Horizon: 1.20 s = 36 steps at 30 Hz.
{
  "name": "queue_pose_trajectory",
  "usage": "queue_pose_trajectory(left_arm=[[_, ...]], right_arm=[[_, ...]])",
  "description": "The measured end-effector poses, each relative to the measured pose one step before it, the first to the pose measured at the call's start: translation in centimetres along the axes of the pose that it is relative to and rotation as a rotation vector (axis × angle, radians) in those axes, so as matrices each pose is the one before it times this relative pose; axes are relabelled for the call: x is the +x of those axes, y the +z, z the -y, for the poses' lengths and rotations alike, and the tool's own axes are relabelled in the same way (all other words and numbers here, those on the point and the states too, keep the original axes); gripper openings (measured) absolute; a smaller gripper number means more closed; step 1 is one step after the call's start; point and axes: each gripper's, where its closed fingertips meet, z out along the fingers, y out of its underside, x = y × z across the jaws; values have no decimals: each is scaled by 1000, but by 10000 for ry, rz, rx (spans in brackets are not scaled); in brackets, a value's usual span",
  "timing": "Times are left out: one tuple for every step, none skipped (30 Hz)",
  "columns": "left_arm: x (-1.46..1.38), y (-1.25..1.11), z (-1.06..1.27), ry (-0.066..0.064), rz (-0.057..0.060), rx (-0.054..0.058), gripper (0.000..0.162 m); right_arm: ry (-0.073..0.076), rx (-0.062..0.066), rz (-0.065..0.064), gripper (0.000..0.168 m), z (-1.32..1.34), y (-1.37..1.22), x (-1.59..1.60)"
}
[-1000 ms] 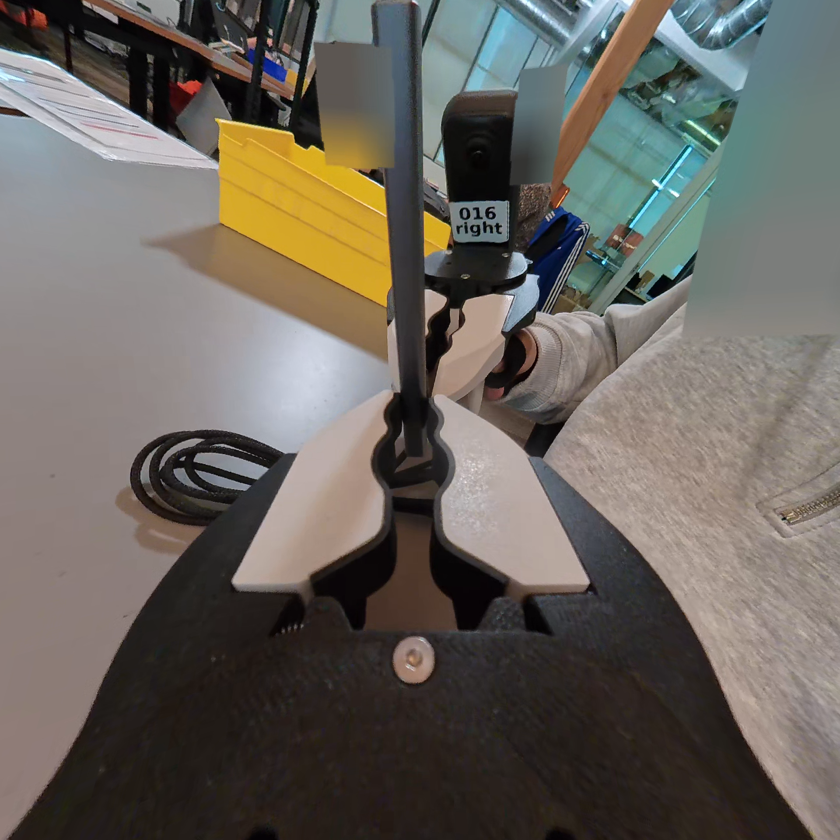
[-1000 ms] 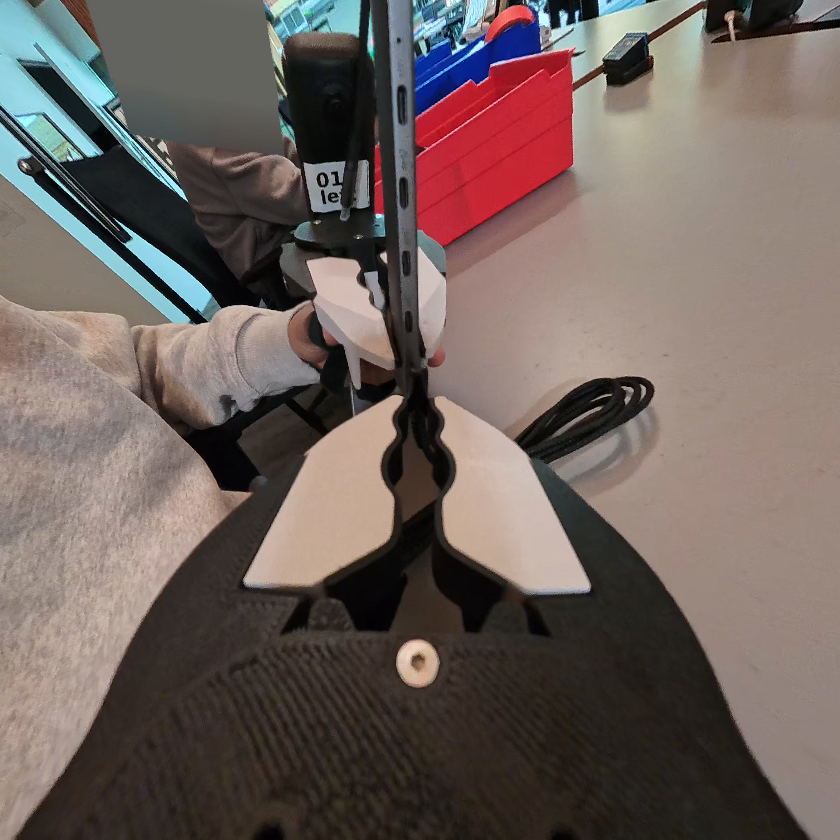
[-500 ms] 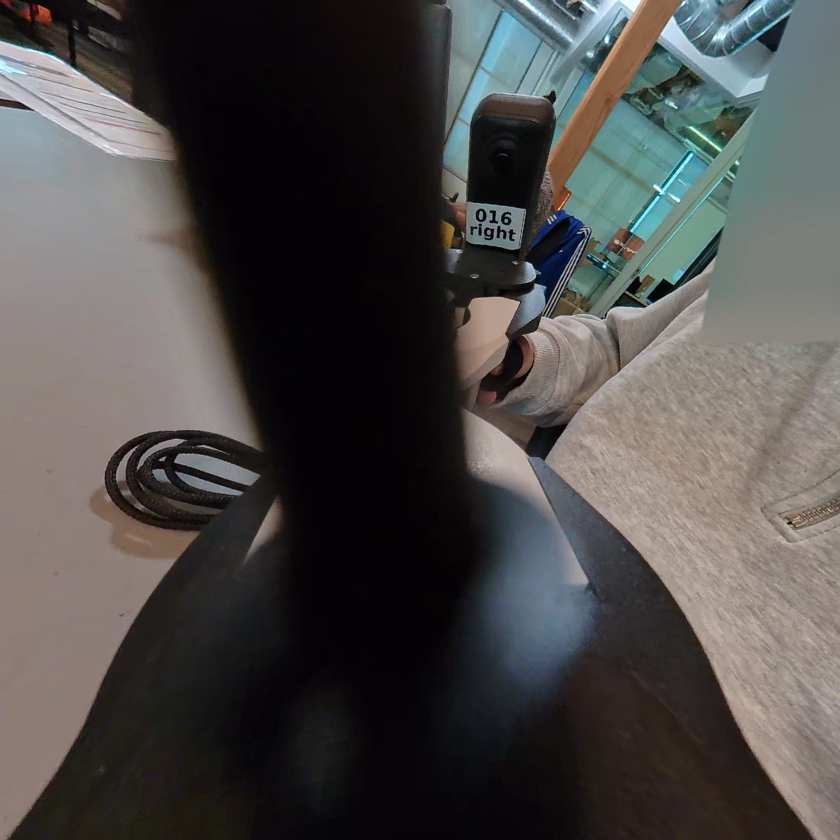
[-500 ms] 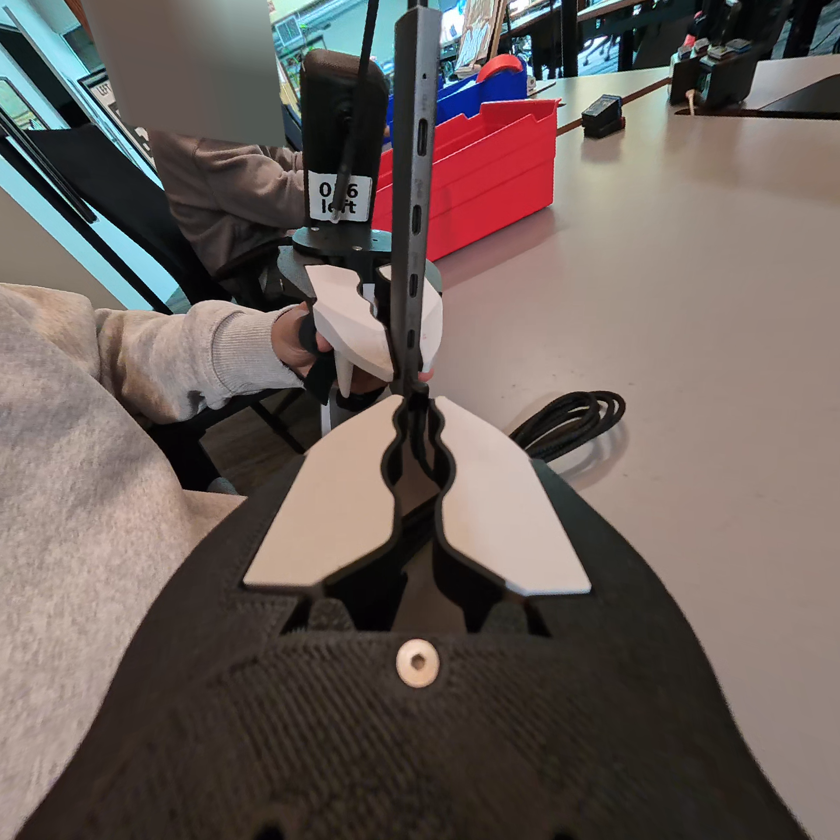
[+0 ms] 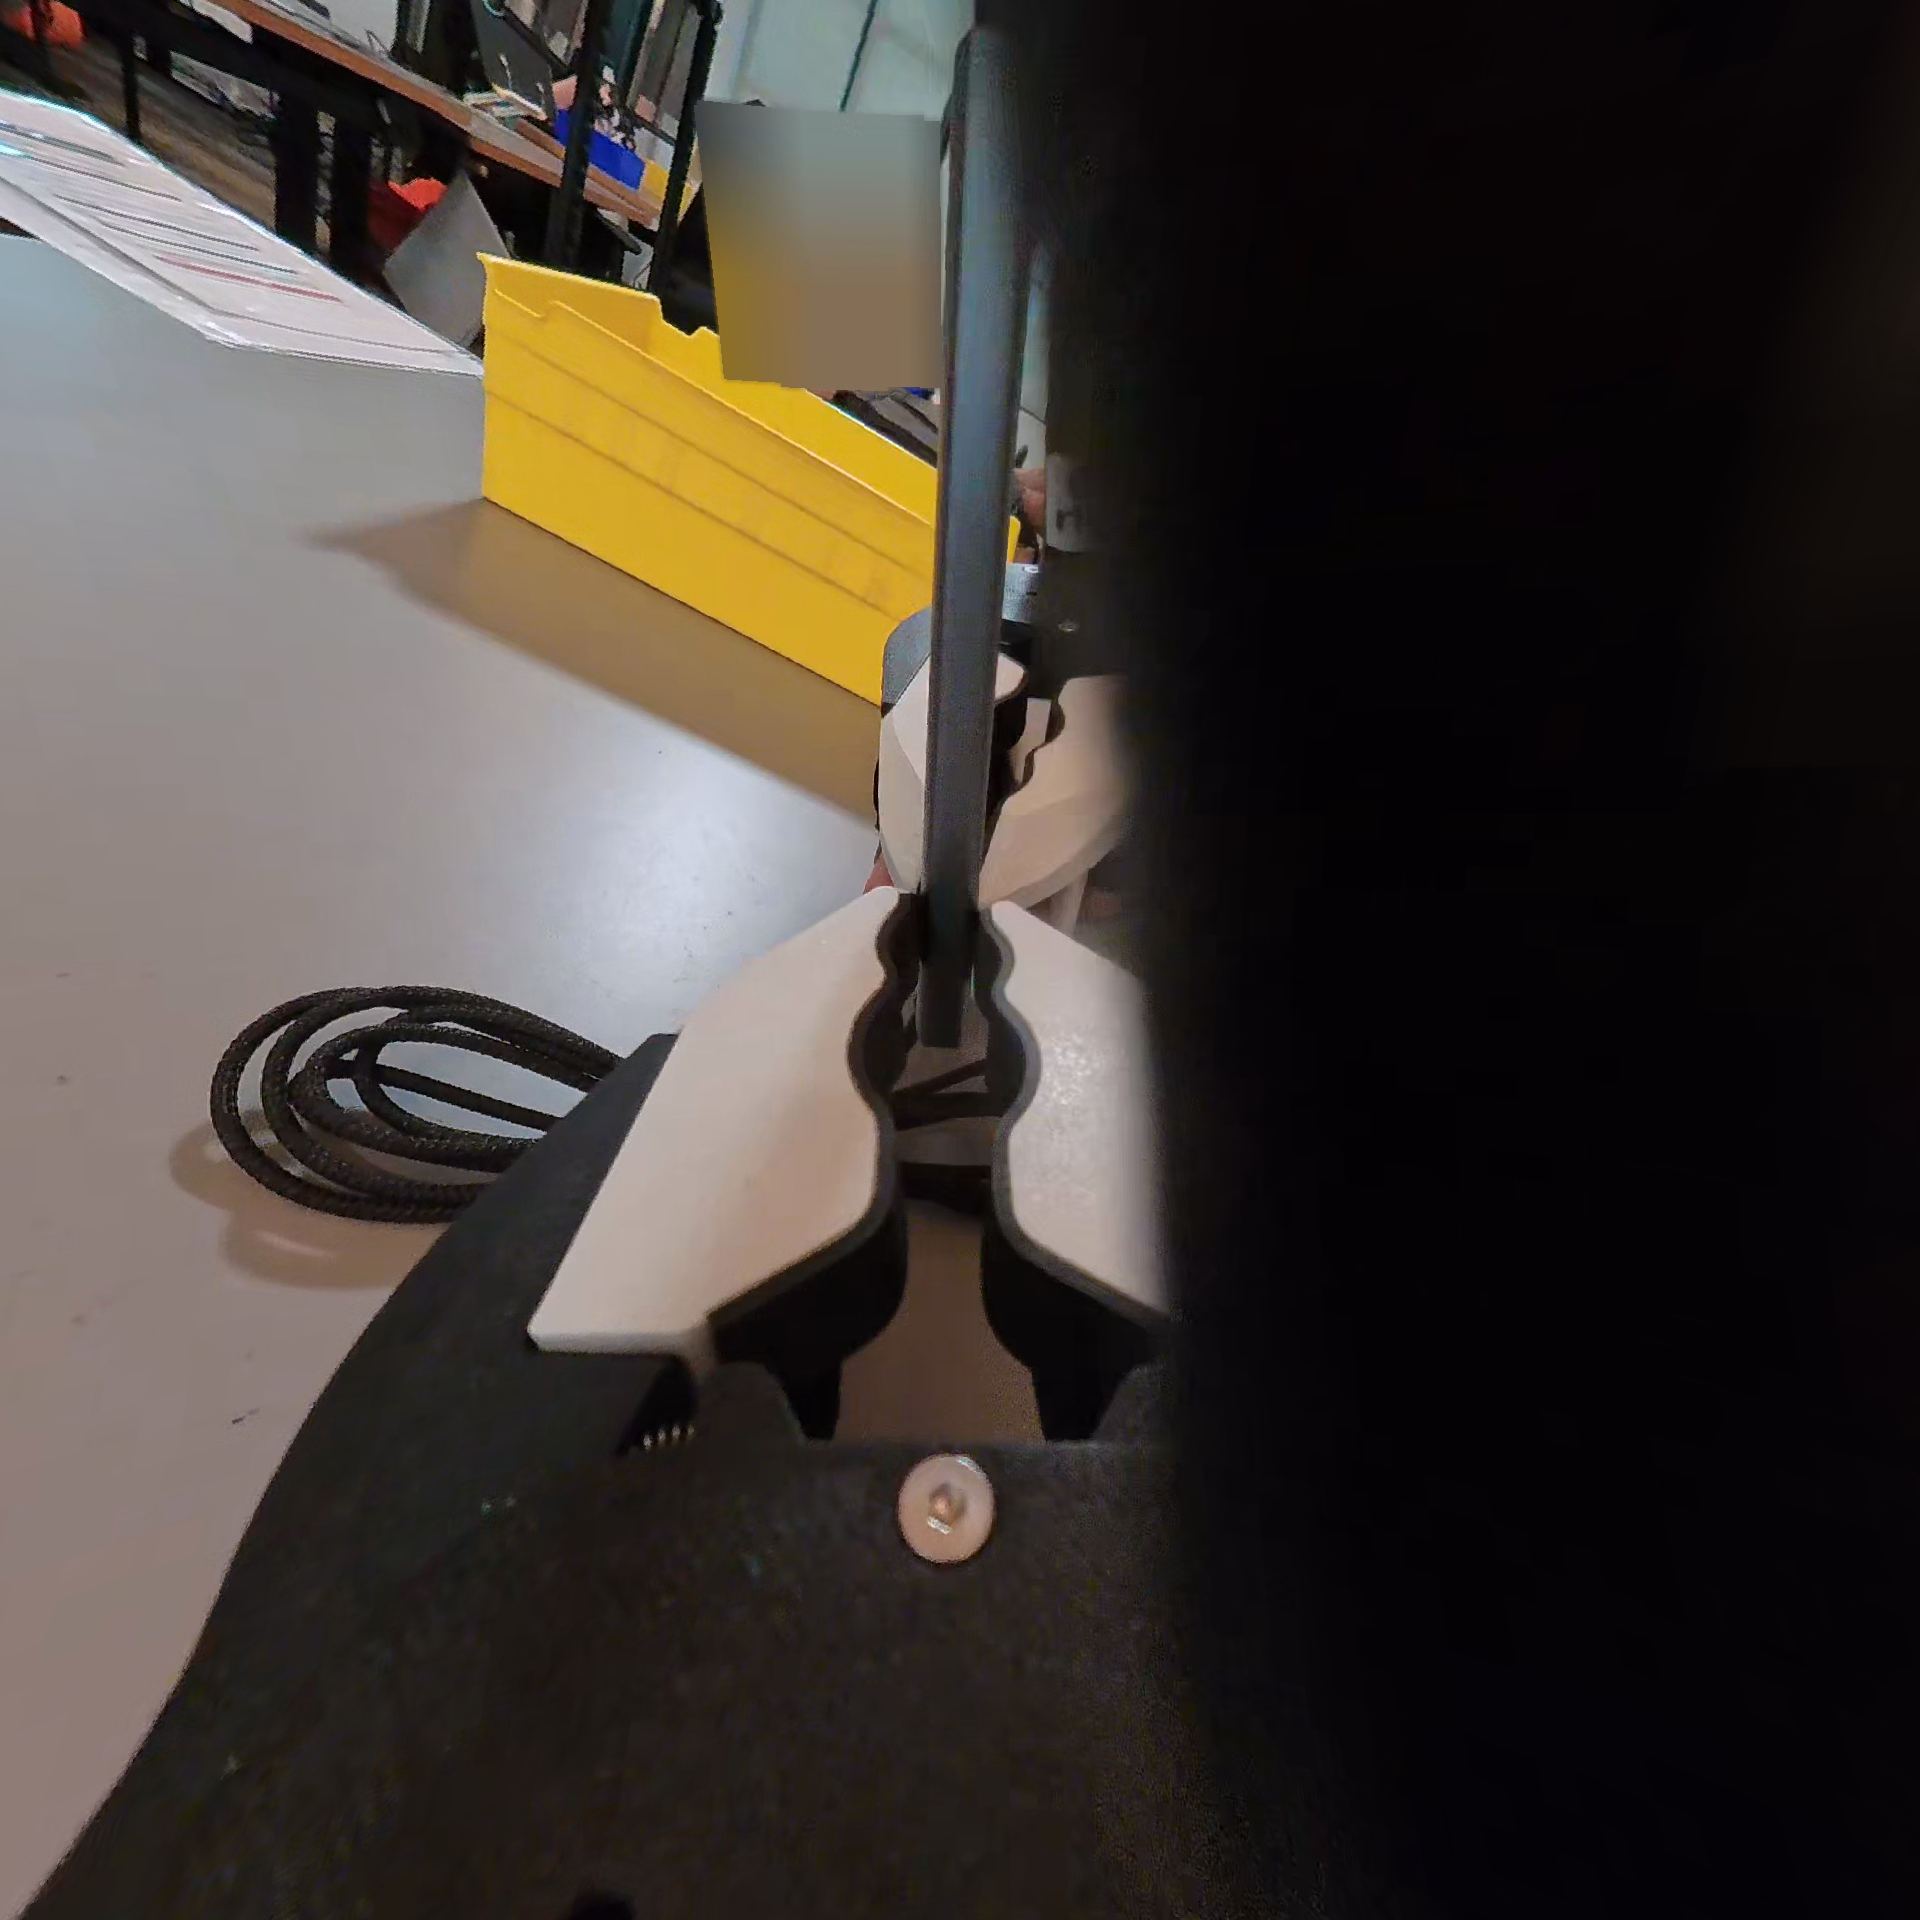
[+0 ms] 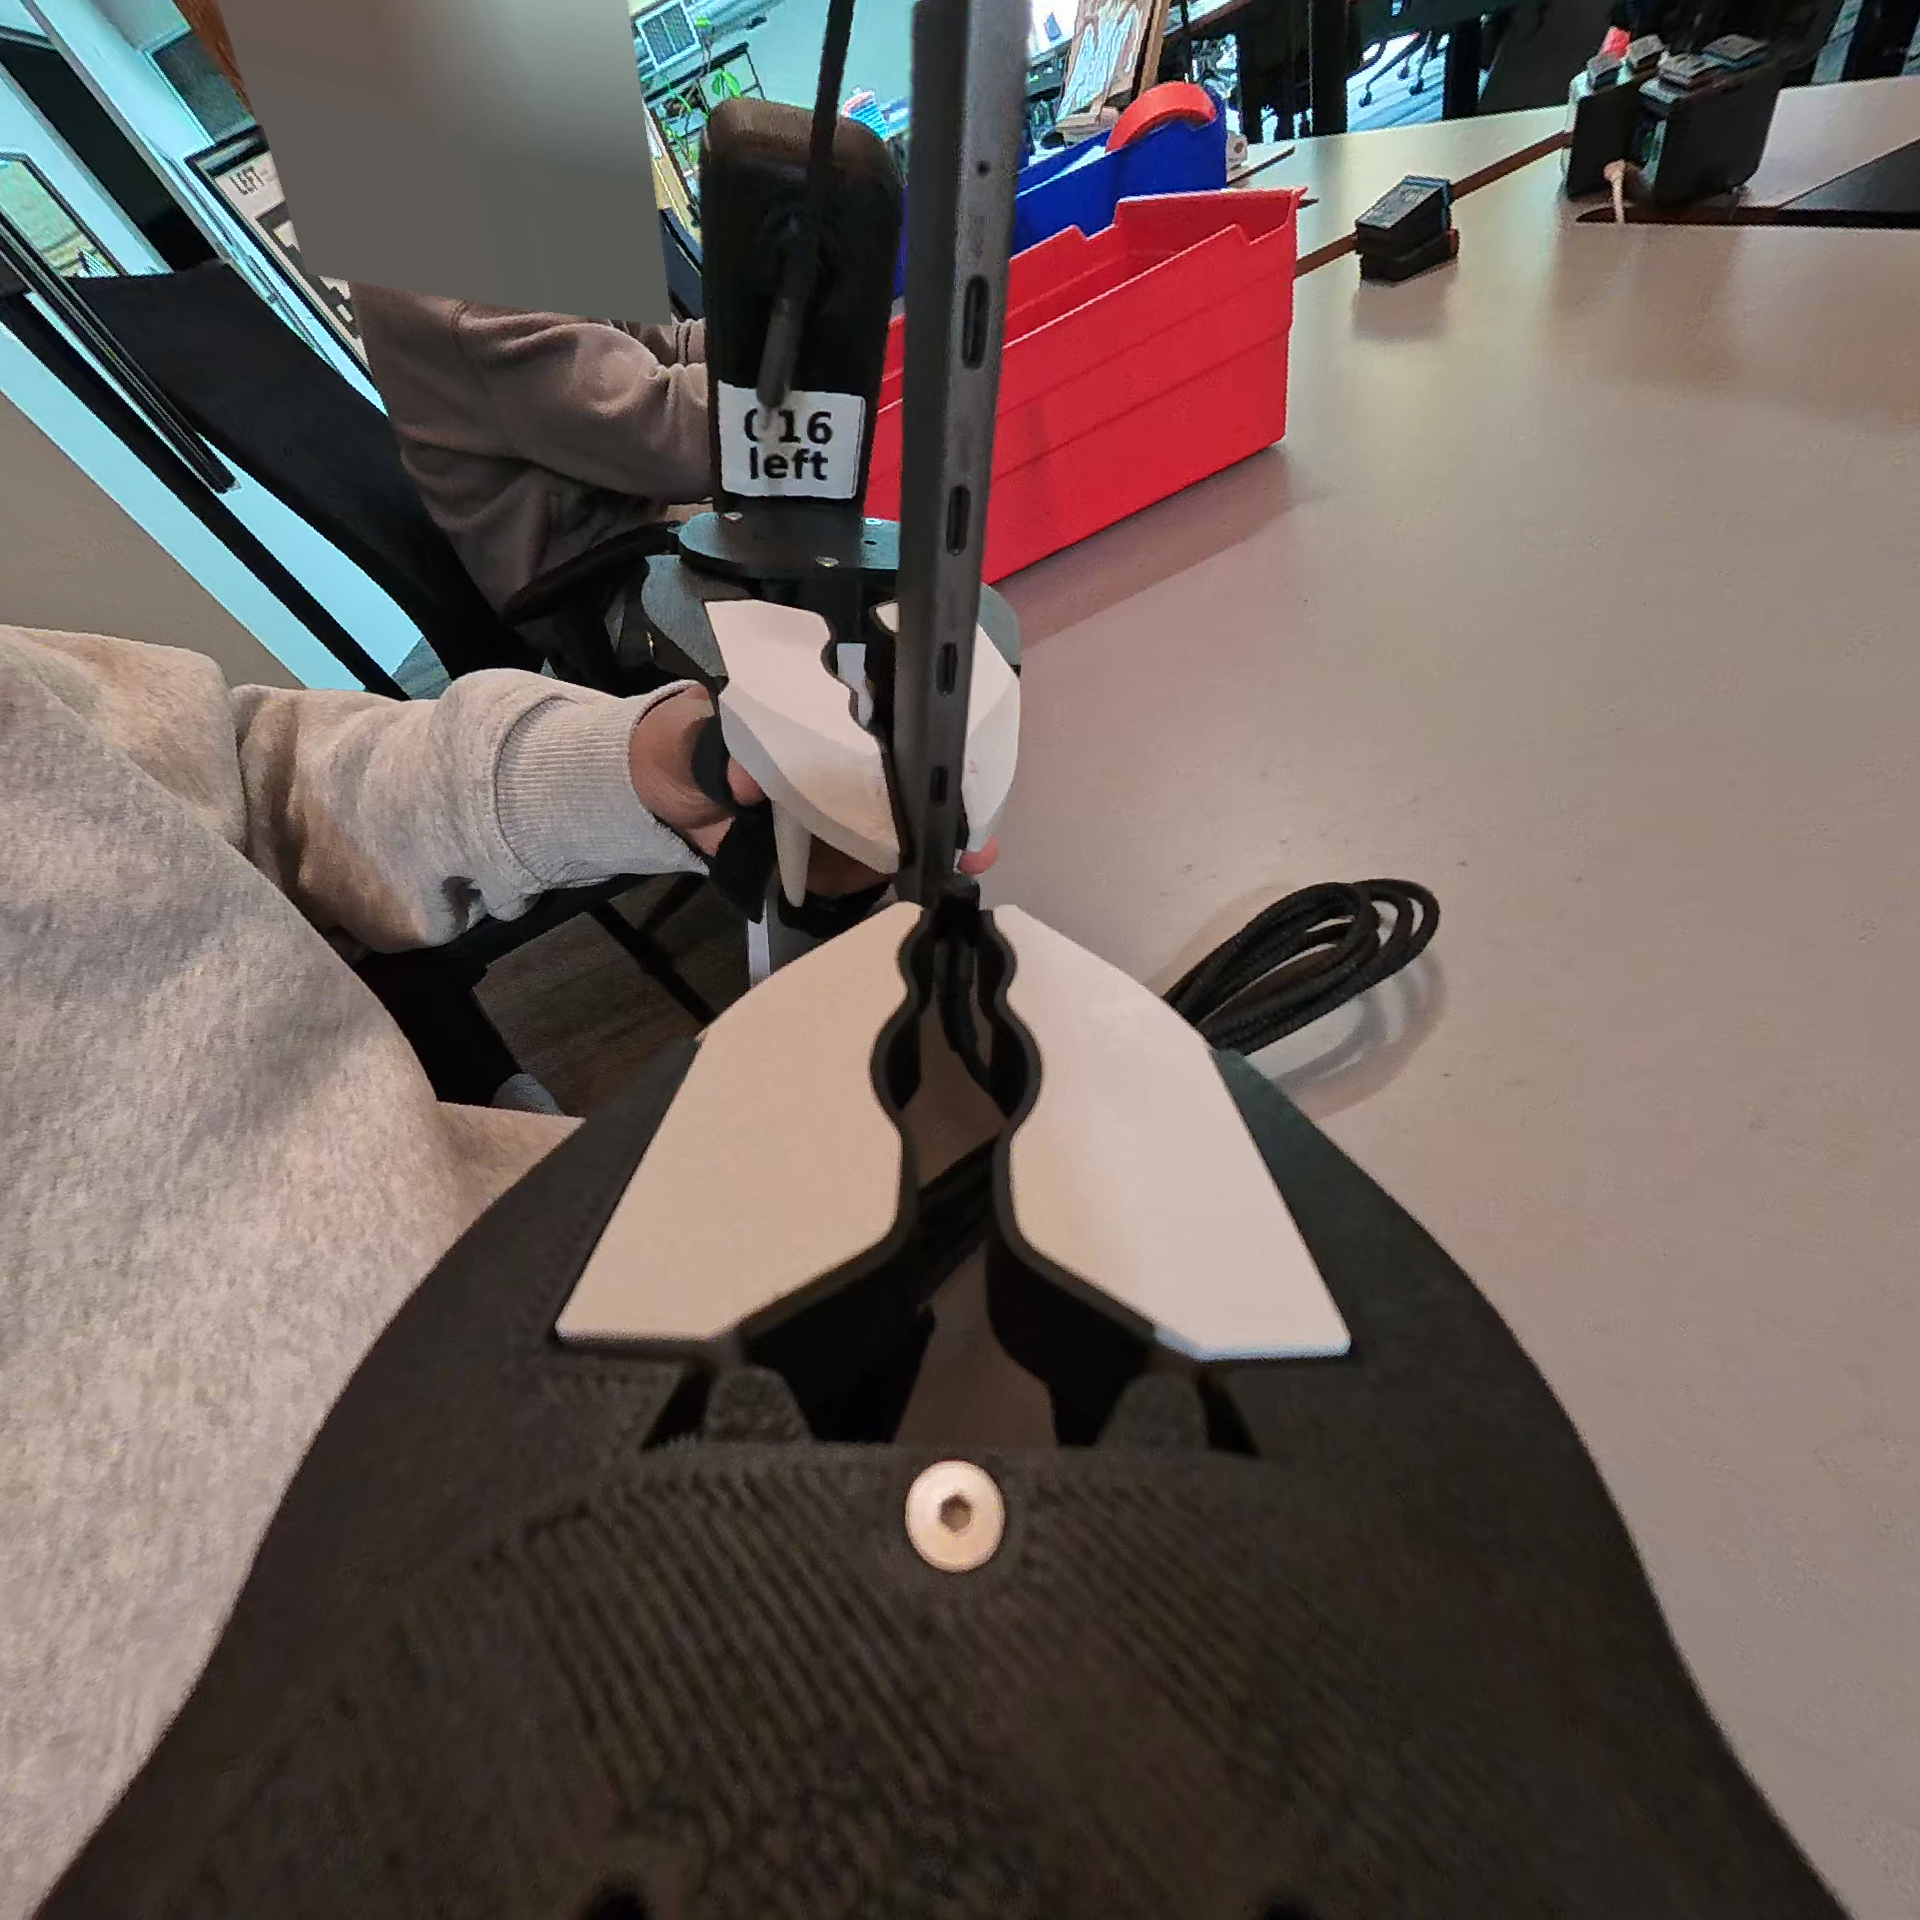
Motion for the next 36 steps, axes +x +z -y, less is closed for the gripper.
queue_pose_trajectory(left_arm=[[30, -4, 13, -12, -28, 32, 9], [22, 4, 38, -40, -38, 52, 9], [19, 4, 40, -36, -24, 61, 9], [25, 27, 44, -31, -25, 65, 8], [35, 22, 44, -26, -34, 49, 9], [23, 23, 40, -11, -25, 32, 8], [13, 20, 27, -2, -14, 18, 8], [-15, 19, -3, -7, -2, -4, 8], [-37, -1, 48, 2, 23, -1, 8], [-25, -11, 102, 26, 22, 36, 8], [20, -13, 102, 34, -4, 34, 8], [-13, -14, 26, 24, 5, -28, 9], [-31, 1, -52, 39, 21, -75, 9], [-49, 3, -124, 53, 31, -103, 9], [-39, -11, -97, 45, 29, -73, 9], [-22, -35, -38, 14, 9, -29, 9], [-25, -60, 15, -33, 0, 13, 10], [-47, -63, 4, -53, -1, -11, 10], [-93, -63, -45, -34, 26, -41, 10], [-137, -60, -113, -2, 58, -77, 10], [-108, -39, -153, 20, 49, -97, 11], [-24, -1, -150, 5, -1, -94, 11], [51, 24, -91, -2, -37, -48, 10], [116, 49, -41, -15, -68, -21, 9], [20, 30, -68, -17, -4, -47, 9], [0, -9, -60, -3, -6, -43, 9], [16, -21, -49, -25, -17, -49, 8], [-4, 6, -54, -23, 1, -25, 8], [-42, 13, -20, -19, 29, 21, 8], [-26, 30, -35, -35, 19, 22, 8], [-37, 41, -31, -21, 24, 27, 8], [-28, 30, 18, 13, 27, 48, 8], [17, 31, 52, -9, -5, 69, 8], [39, 28, 67, -54, -25, 74, 8], [30, 25, 32, -61, -27, 58, 8], [-5, 11, 2, -57, -29, 37, 8]], right_arm=[[-23, -10, -11, 8, -38, 44, -40], [-7, -4, -7, 8, -25, 32, -32], [18, -15, 6, 8, -41, 36, -21], [32, -13, 22, 8, -45, 35, -41], [37, 2, 26, 8, -22, 35, -32], [36, 3, 18, 8, -36, 35, -31], [17, -14, 7, 8, -36, 26, -5], [-20, -17, -19, 8, -11, 18, 21], [-24, 20, -41, 8, 70, -11, 56], [21, 72, -21, 7, 137, -31, 34], [68, 96, 13, 8, 153, -58, 28], [89, 89, 29, 8, 129, -51, 29], [82, 62, 32, 8, 83, -45, 37], [57, 44, 13, 8, 57, -47, 64], [27, 39, -19, 8, 74, -58, 78], [0, 32, -23, 8, 73, -59, 66], [-13, 28, -24, 8, 71, -66, 60], [-7, 26, -34, 8, 59, -66, 73], [0, 31, -30, 8, 61, -71, 83], [15, 33, -13, 7, 74, -58, 68], [34, 32, 0, 8, 58, -47, 49], [45, 15, 15, 8, 15, -18, 29], [42, -18, 29, 8, -45, 8, 2], [22, -35, 32, 8, -71, 39, -21], [-4, -37, 20, 8, -71, 33, -26], [-33, -40, 4, 8, -60, 20, -21], [-55, -40, -15, 8, -43, 22, -21], [-65, -27, -48, 8, -25, 31, 4], [-56, -17, -63, 7, -23, 0, 32], [-17, -15, -47, 8, -10, 6, 33], [63, -4, -24, 8, -5, -8, 43], [149, 33, 5, 8, 48, -11, 23], [172, 71, 35, 8, 72, -24, -1], [118, 62, 35, 8, 85, -26, -15], [12, 12, -3, 8, 44, -16, -5], [-92, -38, -45, 8, -15, -1, -7]])
